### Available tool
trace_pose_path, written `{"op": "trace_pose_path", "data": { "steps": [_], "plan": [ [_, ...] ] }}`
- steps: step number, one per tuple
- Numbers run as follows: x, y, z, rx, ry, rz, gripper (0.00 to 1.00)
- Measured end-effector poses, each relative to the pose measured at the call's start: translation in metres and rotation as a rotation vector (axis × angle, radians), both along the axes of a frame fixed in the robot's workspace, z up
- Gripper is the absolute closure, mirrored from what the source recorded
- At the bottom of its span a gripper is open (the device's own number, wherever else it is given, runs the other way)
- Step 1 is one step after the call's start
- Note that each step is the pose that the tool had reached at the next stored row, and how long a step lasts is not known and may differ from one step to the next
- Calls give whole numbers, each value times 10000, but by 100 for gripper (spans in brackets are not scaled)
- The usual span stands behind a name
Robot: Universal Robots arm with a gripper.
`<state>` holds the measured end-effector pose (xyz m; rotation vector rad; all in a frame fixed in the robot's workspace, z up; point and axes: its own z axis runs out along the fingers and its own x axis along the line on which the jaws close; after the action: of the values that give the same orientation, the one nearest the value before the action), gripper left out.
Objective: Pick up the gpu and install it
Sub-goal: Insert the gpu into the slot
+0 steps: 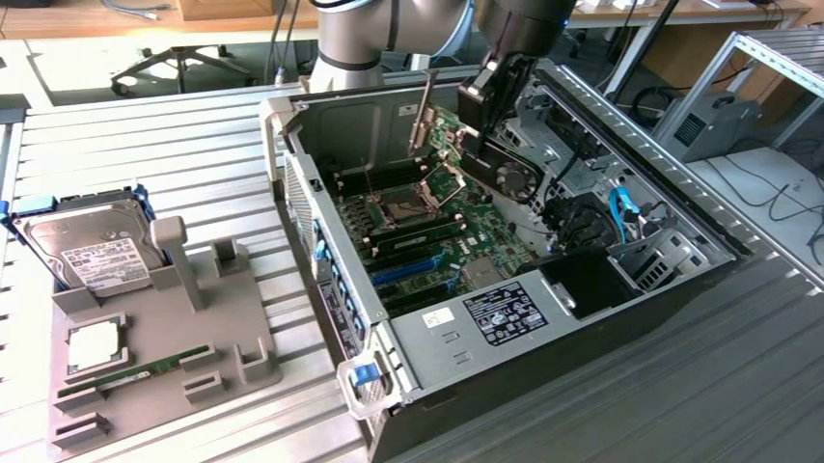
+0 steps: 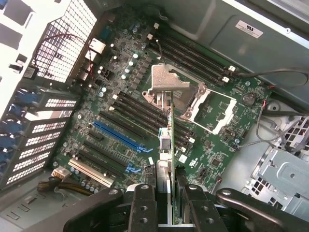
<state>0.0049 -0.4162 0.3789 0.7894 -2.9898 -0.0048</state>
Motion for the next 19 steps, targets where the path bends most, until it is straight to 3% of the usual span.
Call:
{"op": "trace_pose_path", "data": {
  "steps": [19],
  "plan": [
    [0, 0, -1, 1, 0, 392, 73]
  ]
}}
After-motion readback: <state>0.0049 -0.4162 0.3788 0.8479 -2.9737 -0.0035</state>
